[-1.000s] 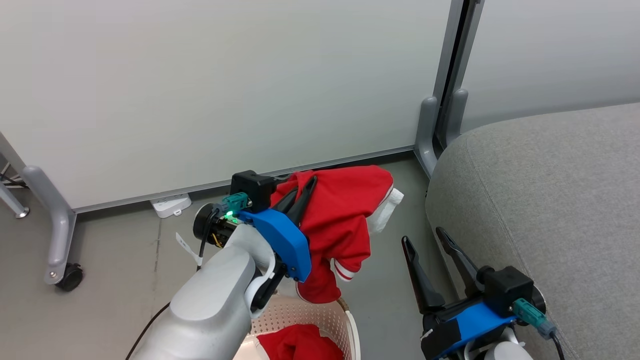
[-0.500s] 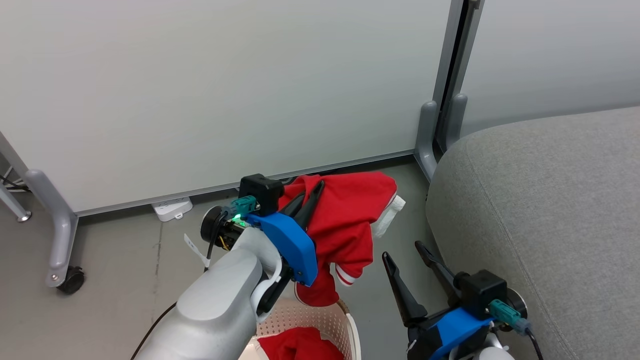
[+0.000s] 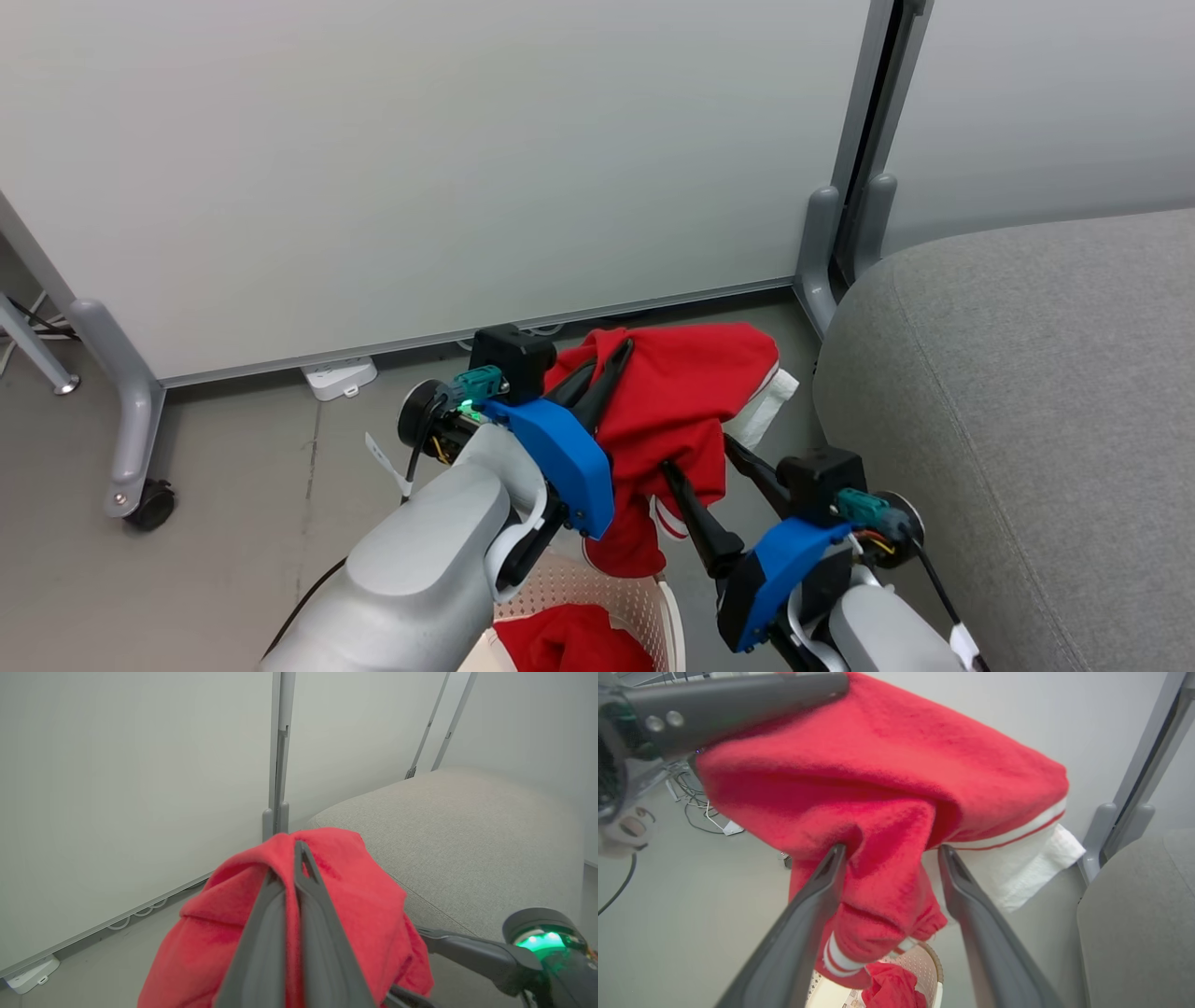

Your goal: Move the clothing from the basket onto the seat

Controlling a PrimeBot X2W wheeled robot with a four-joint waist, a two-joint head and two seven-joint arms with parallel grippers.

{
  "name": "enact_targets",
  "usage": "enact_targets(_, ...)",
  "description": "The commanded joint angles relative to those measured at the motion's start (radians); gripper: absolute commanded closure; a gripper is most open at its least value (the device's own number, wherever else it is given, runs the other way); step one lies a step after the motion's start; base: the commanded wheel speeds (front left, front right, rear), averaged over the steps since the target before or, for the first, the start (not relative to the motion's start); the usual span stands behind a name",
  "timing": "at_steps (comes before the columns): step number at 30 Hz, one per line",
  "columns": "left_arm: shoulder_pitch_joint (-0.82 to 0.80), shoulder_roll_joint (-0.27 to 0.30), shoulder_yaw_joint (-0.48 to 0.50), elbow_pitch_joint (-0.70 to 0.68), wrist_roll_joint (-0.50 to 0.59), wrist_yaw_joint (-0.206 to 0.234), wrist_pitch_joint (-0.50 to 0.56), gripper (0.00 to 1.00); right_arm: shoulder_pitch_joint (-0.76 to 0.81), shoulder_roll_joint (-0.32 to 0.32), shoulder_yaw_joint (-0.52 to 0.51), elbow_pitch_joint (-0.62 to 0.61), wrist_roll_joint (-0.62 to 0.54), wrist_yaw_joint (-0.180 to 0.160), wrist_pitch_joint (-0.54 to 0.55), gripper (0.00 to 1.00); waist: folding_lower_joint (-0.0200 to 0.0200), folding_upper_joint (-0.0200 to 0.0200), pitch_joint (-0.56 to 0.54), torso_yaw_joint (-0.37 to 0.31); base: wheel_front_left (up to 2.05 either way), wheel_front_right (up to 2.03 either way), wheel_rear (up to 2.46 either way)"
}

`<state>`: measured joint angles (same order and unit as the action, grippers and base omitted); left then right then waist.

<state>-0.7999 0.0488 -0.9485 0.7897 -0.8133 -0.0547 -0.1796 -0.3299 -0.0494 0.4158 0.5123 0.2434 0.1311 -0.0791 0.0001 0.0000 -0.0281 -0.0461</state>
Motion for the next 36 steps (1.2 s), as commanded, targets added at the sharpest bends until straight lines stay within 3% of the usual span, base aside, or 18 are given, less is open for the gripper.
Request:
enact_targets(1, -0.020, 0.003, -0.011, -0.008, -0.010, 0.006, -0.009, 1.00, -0.039, -0.001, 0.021, 0.036, 0.019, -0.001, 0.003, 0.00, -0.0001, 0.0000, 0.002, 0.004, 0.00, 0.00, 0.00)
enact_targets(10, -0.034, 0.003, -0.060, -0.018, -0.042, 0.011, -0.017, 1.00, -0.160, -0.002, 0.167, 0.177, 0.077, -0.001, -0.003, 0.00, -0.0001, 0.0000, 0.008, 0.018, 0.00, 0.00, 0.00)
enact_targets(11, -0.036, 0.003, -0.065, -0.018, -0.047, 0.012, -0.017, 1.00, -0.170, -0.002, 0.176, 0.186, 0.080, -0.001, -0.009, 0.55, -0.0001, 0.0000, 0.008, 0.019, 0.00, 0.00, 0.00)
enact_targets(12, -0.037, 0.003, -0.070, -0.017, -0.049, 0.013, -0.018, 1.00, -0.179, -0.002, 0.182, 0.196, 0.083, -0.001, -0.015, 0.91, -0.0001, 0.0000, 0.008, 0.019, 0.00, 0.00, 0.00)
enact_targets(13, -0.038, 0.003, -0.074, -0.017, -0.053, 0.013, -0.019, 1.00, -0.186, -0.002, 0.188, 0.206, 0.085, -0.001, -0.023, 1.00, -0.0001, 0.0000, 0.008, 0.019, 0.00, 0.00, 0.00)
enact_targets(36, -0.058, 0.003, -0.122, 0.014, -0.110, 0.022, -0.053, 1.00, -0.238, -0.001, 0.223, 0.329, 0.121, -0.001, -0.118, 1.00, -0.0001, 0.0000, -0.001, -0.007, 0.00, 0.00, 0.00)
